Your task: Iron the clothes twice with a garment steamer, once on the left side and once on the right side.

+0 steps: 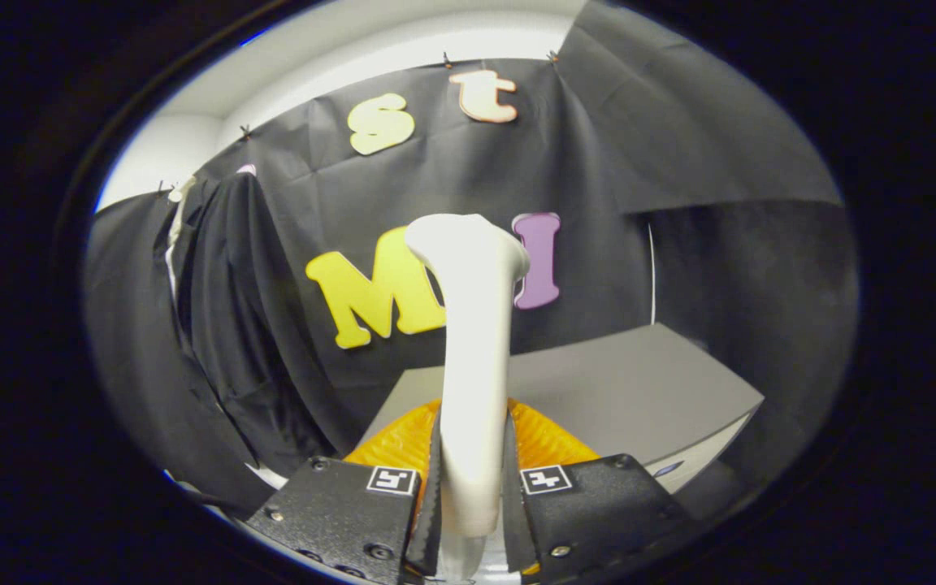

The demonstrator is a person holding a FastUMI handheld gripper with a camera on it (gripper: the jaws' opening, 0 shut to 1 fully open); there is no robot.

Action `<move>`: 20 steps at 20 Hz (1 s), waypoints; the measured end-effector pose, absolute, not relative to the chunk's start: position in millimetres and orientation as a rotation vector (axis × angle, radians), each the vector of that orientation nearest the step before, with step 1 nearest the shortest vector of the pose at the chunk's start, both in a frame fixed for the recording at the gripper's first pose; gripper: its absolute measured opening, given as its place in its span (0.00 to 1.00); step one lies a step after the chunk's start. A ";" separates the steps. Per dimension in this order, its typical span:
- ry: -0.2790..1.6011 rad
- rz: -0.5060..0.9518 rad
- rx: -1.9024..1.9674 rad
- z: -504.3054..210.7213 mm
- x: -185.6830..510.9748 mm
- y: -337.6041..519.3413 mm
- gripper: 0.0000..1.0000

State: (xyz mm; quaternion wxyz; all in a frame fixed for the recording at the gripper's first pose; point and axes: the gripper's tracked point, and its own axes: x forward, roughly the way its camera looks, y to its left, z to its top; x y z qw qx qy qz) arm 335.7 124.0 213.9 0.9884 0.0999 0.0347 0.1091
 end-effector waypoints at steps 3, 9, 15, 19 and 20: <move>0.006 0.247 0.197 244.4 311.7 163.9 0.33; -0.102 0.284 0.181 295.6 277.9 243.2 0.33; -0.167 0.328 0.124 329.4 255.0 326.0 0.33; -0.186 0.341 0.084 339.0 252.0 372.0 0.34; -0.188 0.341 0.072 340.5 252.4 382.3 0.33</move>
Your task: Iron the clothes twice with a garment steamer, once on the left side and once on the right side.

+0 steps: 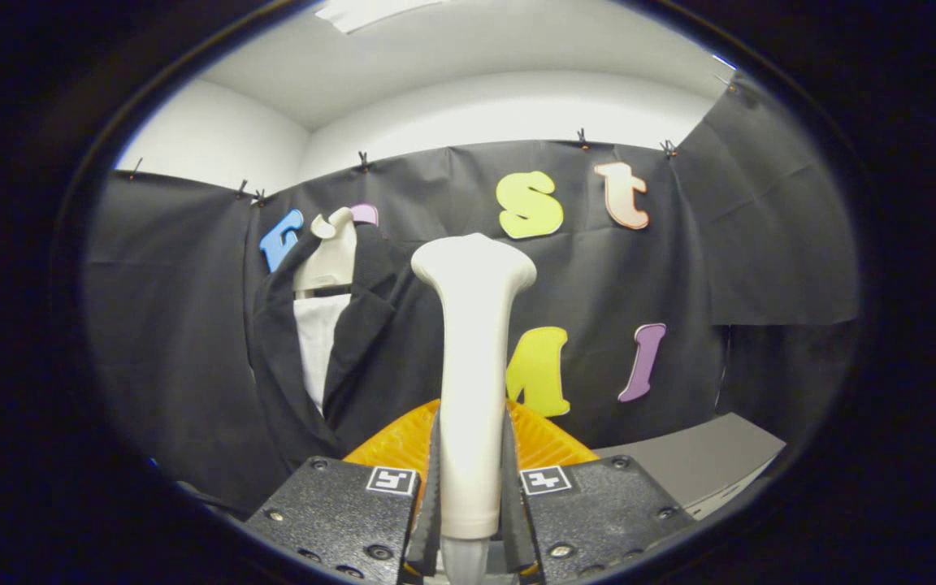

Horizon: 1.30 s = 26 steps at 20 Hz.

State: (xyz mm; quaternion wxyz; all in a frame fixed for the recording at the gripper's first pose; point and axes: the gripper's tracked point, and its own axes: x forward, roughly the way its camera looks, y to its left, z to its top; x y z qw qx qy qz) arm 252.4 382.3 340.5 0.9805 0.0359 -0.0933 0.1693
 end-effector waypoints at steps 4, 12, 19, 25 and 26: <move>-0.180 0.362 0.026 336.3 257.6 415.0 0.33; -0.145 0.376 -0.038 317.7 270.4 442.9 0.34; -0.101 0.365 -0.069 282.4 261.6 440.1 0.33; -0.052 0.351 -0.084 253.3 261.1 431.4 0.33; -0.046 0.345 -0.083 248.5 259.9 429.5 0.34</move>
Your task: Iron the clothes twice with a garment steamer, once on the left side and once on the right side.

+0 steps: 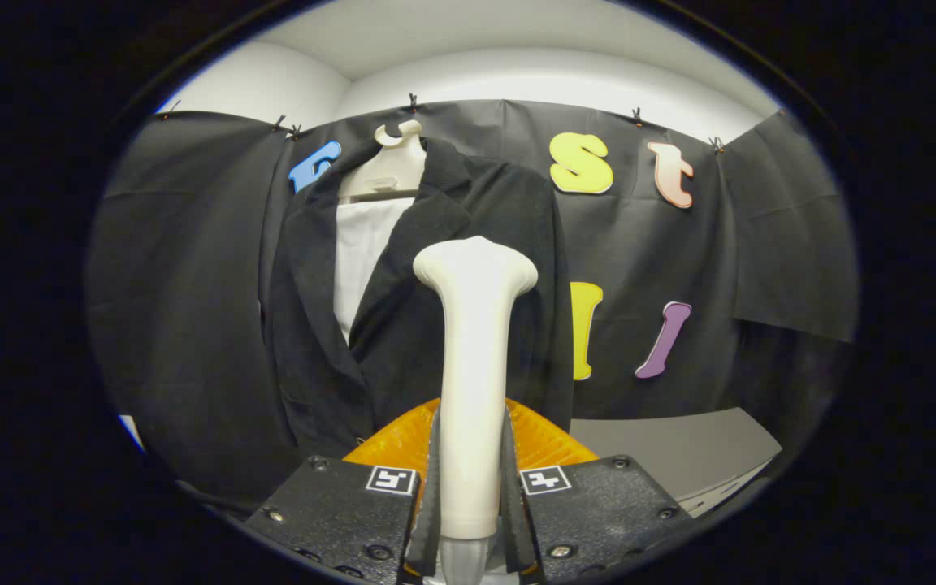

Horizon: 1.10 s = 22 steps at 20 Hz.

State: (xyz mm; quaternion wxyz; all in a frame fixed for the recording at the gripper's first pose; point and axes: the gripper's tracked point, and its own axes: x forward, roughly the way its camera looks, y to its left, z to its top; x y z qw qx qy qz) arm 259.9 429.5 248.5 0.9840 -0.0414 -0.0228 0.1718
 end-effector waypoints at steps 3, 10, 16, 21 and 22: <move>-0.023 0.341 -0.090 232.2 259.7 430.6 0.34; 0.036 0.351 -0.121 192.4 254.9 436.9 0.34; 0.079 0.349 -0.166 160.5 250.3 438.6 0.33; 0.128 0.354 -0.193 129.8 247.6 437.7 0.33; 0.138 0.354 -0.197 124.1 246.7 437.7 0.33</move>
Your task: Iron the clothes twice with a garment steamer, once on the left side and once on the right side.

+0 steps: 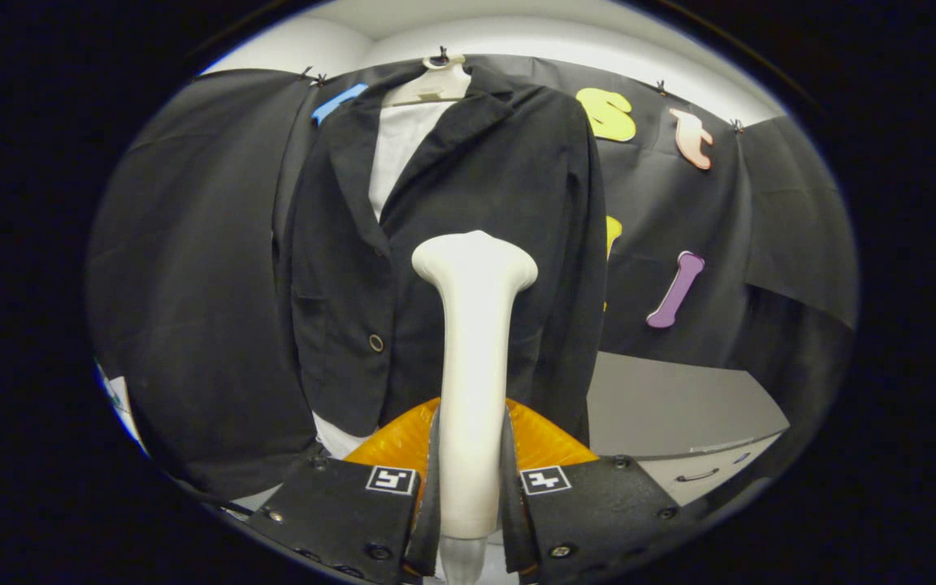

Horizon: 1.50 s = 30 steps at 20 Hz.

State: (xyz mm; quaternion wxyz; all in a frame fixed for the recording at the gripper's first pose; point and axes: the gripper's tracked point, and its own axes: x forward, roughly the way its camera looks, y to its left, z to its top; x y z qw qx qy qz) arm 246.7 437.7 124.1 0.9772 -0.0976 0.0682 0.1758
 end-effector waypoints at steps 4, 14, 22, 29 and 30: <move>0.170 0.349 -0.209 106.3 248.5 435.8 0.34; 0.240 0.346 -0.232 56.4 247.9 430.4 0.34; 0.301 0.363 -0.269 16.8 247.0 437.6 0.34; 0.369 0.364 -0.276 -17.0 248.8 433.4 0.34; 0.376 0.366 -0.277 -20.3 247.8 432.3 0.34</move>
